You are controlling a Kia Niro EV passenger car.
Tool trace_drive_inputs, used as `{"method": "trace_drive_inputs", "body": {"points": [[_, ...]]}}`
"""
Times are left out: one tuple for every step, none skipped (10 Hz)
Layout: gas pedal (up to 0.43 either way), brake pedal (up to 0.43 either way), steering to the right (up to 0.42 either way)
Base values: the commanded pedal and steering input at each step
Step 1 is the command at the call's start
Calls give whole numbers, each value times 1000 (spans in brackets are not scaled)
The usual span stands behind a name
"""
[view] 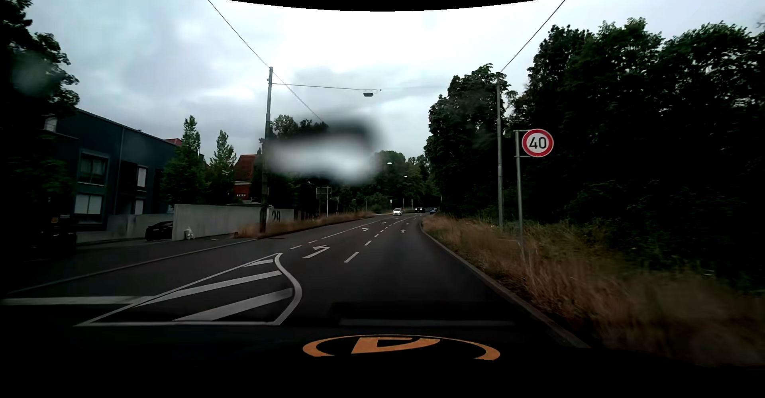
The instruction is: Follow the waypoints while adhering to traffic rules and regulations
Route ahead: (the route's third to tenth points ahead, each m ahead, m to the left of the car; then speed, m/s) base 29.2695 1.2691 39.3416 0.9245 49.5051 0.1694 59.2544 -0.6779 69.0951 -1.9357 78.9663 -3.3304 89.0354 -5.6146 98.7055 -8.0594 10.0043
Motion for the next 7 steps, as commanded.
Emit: {"method": "trace_drive_inputs", "body": {"points": [[280, 0, 10], [280, 0, 10], [280, 0, 8], [280, 0, 7], [280, 0, 7], [280, 0, 6], [280, 0, 5]]}}
